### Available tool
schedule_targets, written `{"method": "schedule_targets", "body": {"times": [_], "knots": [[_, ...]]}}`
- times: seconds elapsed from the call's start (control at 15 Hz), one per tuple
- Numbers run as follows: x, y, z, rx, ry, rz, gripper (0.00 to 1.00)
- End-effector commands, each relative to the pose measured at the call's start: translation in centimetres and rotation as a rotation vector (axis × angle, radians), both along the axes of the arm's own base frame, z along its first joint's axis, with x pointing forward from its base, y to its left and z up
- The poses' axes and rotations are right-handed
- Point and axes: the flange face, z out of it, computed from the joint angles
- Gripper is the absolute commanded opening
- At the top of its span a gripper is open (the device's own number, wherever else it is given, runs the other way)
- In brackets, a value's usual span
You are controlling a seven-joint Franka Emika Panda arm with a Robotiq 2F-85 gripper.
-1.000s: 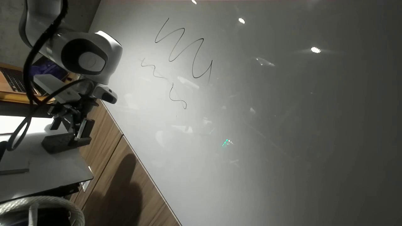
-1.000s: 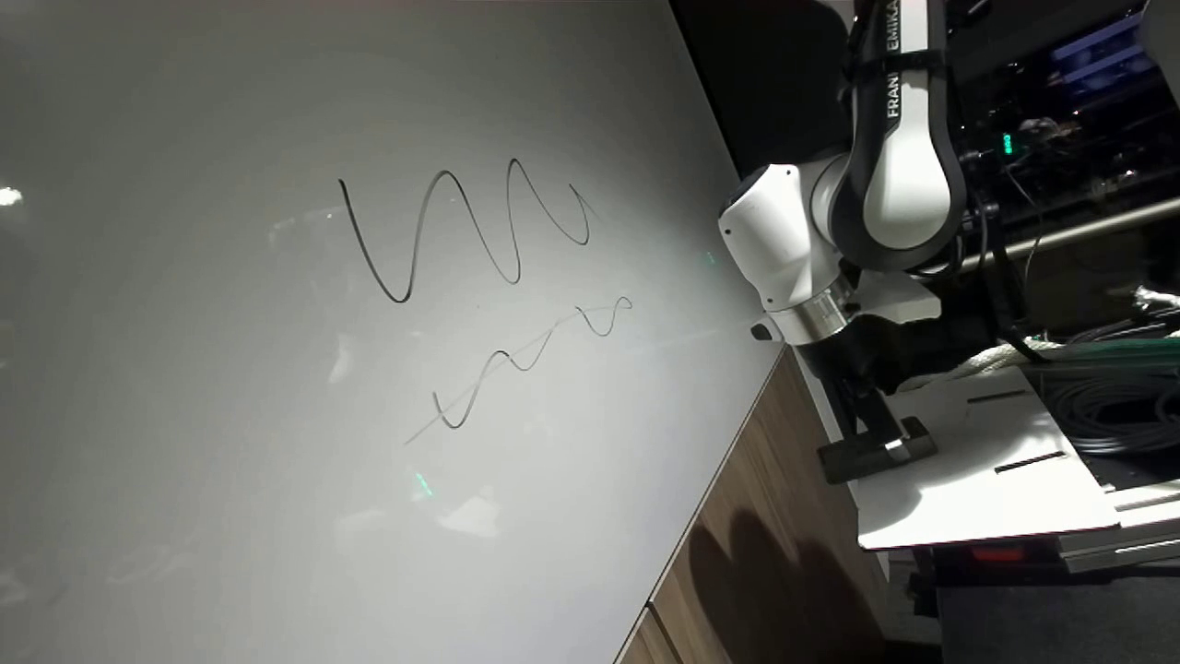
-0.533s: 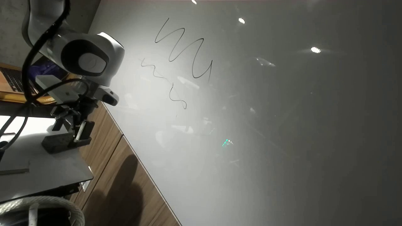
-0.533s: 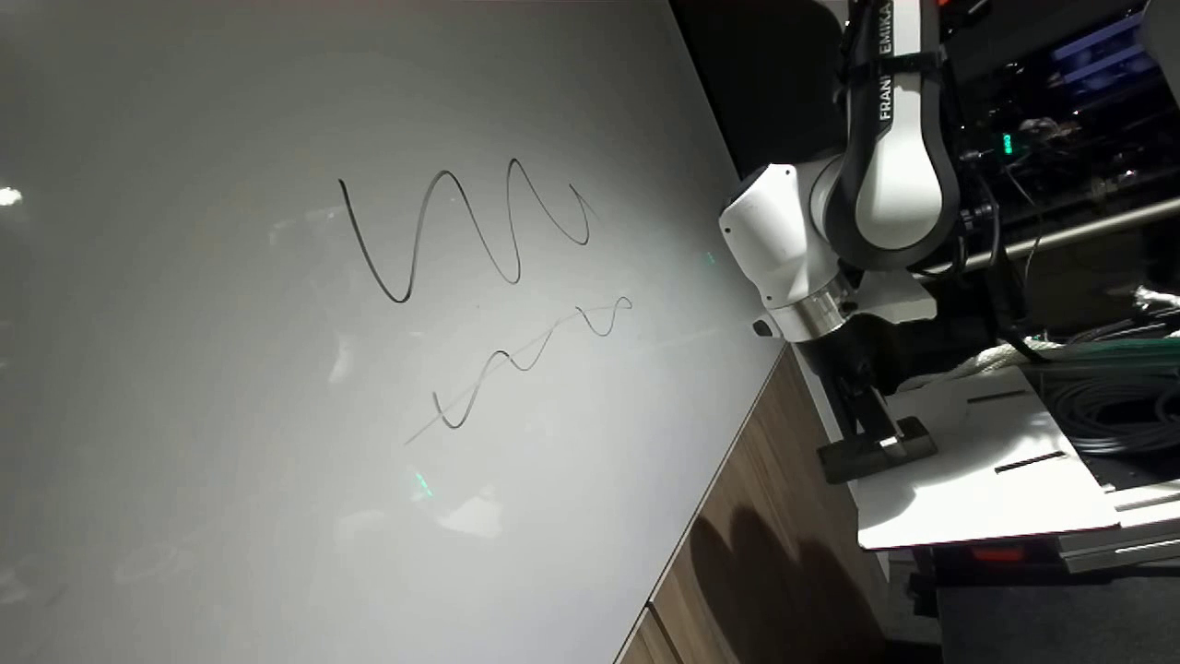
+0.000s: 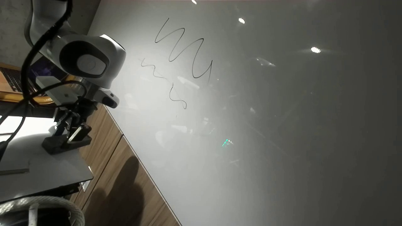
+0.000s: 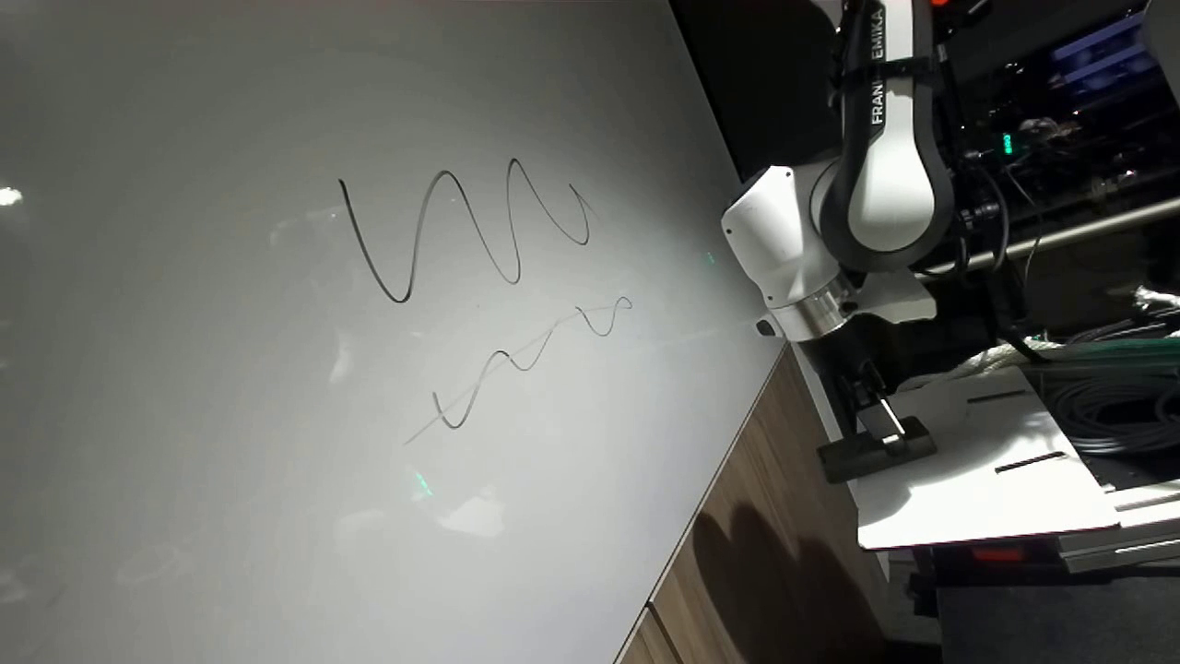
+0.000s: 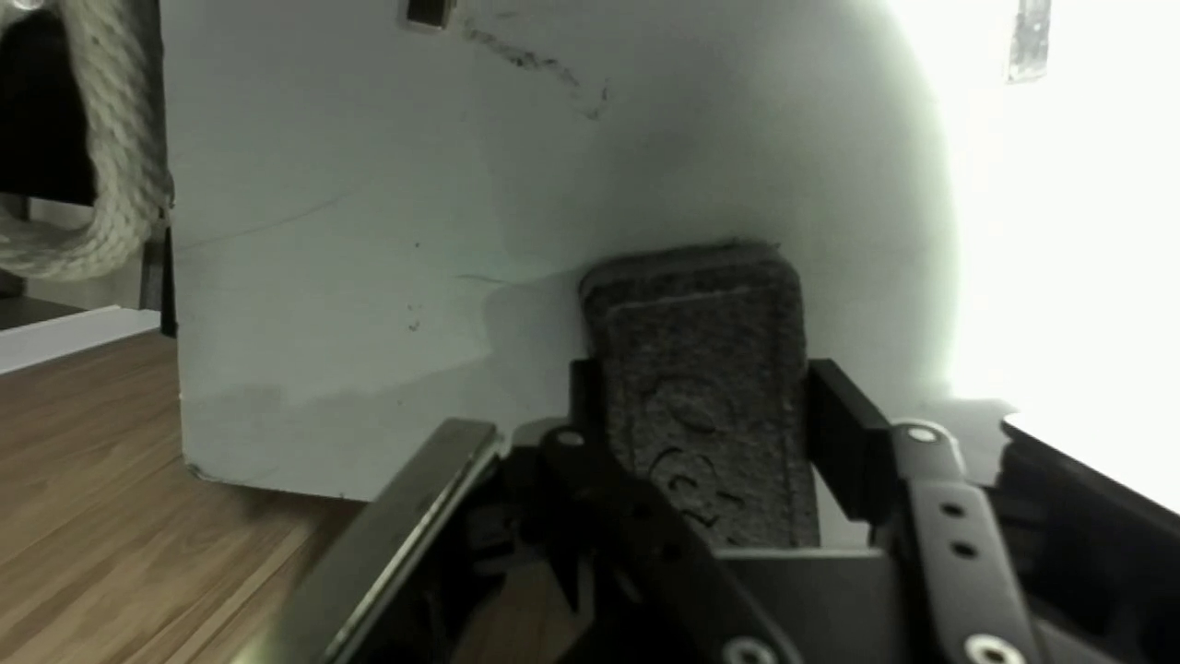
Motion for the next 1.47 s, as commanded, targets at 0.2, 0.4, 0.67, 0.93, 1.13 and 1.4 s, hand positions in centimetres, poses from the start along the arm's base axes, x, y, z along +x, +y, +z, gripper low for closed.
{"method": "schedule_targets", "body": {"times": [0.2, 0.4, 0.67, 0.93, 1.13, 1.4], "knots": [[0.2, -0.3, 0.5, 0.018, -0.003, 0.003, 0.3], [0.6, 0.3, 1.7, 0.009, -0.034, 0.008, 0.3], [0.0, 2.0, 3.8, -0.015, -0.087, 0.04, 0.3], [0.9, 4.8, 6.5, -0.039, -0.146, 0.084, 0.3], [0.6, 7.1, 8.9, -0.047, -0.215, 0.115, 0.3], [-0.1, 9.6, 12.9, -0.03, -0.342, 0.133, 0.3]]}}
